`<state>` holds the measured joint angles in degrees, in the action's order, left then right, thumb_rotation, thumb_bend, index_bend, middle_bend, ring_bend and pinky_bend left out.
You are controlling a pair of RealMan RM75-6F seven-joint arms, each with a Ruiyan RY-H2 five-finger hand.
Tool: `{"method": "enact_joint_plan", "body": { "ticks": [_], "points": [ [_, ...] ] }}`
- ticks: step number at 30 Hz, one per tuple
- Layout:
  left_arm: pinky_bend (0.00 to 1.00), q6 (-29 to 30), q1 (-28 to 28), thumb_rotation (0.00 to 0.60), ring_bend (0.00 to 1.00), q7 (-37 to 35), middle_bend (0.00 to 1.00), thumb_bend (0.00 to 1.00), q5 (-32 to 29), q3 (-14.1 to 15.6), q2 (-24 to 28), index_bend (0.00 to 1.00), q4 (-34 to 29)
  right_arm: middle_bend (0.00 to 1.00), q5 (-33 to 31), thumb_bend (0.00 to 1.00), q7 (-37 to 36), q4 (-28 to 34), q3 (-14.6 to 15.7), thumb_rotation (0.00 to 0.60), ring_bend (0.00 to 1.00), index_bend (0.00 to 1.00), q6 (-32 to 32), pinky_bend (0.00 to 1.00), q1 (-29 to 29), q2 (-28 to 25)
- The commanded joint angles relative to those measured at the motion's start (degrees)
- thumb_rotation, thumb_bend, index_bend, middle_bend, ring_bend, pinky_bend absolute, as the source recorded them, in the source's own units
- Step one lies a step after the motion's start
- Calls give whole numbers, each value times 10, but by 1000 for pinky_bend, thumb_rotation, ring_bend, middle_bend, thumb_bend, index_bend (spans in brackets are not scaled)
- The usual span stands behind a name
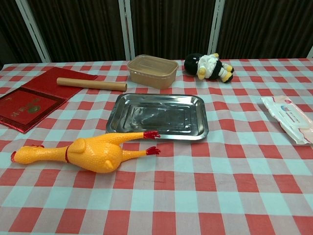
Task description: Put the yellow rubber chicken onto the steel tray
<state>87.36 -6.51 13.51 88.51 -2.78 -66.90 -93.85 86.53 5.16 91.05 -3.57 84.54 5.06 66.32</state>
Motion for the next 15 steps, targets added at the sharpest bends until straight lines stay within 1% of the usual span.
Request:
{"method": "enact_joint_plan", "body": {
  "ticks": [1,15],
  "points": [
    [75,-2,1,600,61,2,96,0,-2,1,-1,104,-1,103,5,223,0,2,0,600,92,0,4,204,0,0],
    [75,-3,12,600,63,-8,103,0,-12,11,-2,113,-3,104,36,224,-21,-8,4,600,92,0,30,204,-3,6]
  ]
}}
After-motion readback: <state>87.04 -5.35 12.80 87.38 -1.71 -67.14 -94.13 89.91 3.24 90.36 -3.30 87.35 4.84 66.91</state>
